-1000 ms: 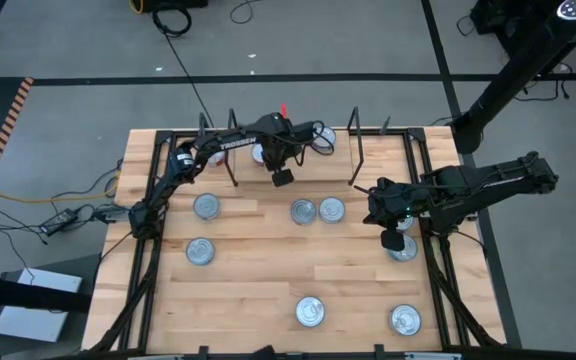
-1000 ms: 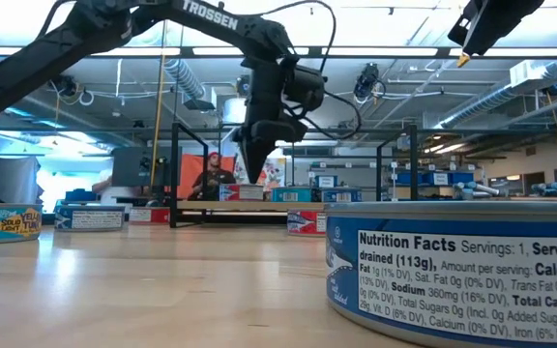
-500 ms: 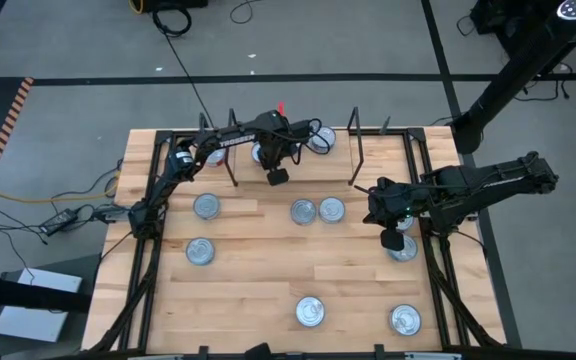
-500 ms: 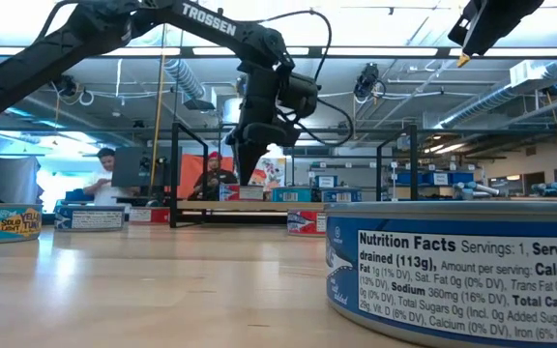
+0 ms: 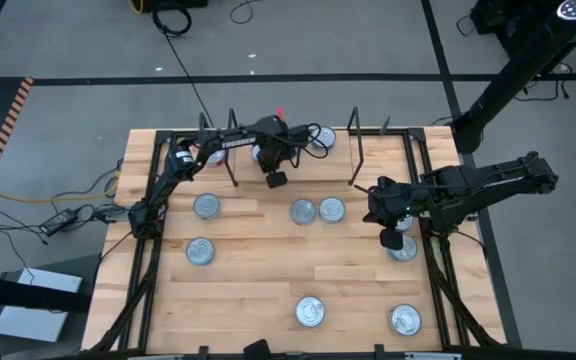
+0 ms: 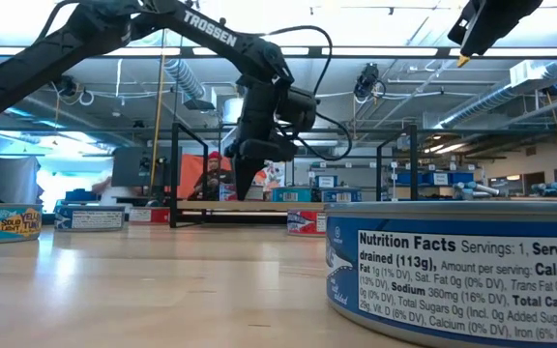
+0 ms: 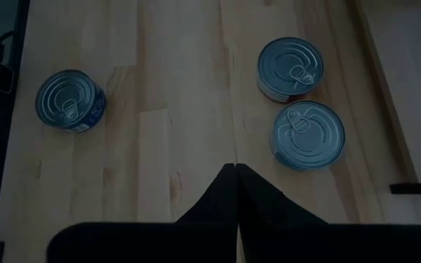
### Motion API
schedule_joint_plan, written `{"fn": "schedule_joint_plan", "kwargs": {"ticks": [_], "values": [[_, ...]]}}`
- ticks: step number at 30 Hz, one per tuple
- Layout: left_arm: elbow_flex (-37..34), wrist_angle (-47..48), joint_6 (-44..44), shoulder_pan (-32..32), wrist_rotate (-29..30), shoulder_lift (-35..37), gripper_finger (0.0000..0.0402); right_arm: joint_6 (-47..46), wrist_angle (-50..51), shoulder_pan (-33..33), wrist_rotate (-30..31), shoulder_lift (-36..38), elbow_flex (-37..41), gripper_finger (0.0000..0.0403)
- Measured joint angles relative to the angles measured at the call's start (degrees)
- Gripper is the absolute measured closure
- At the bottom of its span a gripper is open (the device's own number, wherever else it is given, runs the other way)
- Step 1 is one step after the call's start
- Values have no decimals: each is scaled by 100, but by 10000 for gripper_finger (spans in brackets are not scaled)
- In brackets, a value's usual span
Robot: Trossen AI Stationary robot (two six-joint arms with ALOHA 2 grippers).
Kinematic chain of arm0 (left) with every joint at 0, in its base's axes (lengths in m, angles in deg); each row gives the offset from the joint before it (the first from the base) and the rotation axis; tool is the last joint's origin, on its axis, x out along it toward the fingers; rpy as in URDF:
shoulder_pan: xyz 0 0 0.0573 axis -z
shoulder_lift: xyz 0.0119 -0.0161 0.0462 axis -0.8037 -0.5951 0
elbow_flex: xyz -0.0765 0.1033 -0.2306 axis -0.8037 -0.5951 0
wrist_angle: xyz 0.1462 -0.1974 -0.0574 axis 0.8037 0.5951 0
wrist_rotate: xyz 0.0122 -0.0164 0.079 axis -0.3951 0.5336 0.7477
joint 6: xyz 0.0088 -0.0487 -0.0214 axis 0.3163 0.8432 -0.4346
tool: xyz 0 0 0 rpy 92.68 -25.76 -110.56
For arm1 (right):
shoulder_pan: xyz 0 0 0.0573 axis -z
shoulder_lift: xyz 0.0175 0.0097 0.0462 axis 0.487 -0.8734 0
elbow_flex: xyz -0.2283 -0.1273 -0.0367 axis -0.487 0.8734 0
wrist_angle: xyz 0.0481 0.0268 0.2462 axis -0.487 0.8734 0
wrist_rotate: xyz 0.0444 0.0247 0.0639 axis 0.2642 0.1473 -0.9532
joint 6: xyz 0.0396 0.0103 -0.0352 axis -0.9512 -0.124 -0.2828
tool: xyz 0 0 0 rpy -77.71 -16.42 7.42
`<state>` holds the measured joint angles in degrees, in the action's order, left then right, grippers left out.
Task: Stack canned seafood by type on shelf
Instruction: Put the red tuna can on the shelf
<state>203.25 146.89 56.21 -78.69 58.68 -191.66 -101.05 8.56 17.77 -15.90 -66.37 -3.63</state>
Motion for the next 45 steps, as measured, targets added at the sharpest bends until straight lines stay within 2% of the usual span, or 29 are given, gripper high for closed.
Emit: {"fn": "schedule_joint_plan", "kwargs": {"ticks": [22,31,36,41,45], "values": [[0,-42,25,-589,299,0,401,9,0,188,-2,0,0,396],[29,298,55,-627,437,-7,401,13,-1,188,-2,0,0,396],[321,477,169,-505,451,-11,401,13,0,188,-2,0,0,396],[769,65,231,-382,52,-9,401,38,-3,188,0,0,0,396],[831,-188,445,-454,-158,-9,401,18,-4,188,2,0,0,396]]}}
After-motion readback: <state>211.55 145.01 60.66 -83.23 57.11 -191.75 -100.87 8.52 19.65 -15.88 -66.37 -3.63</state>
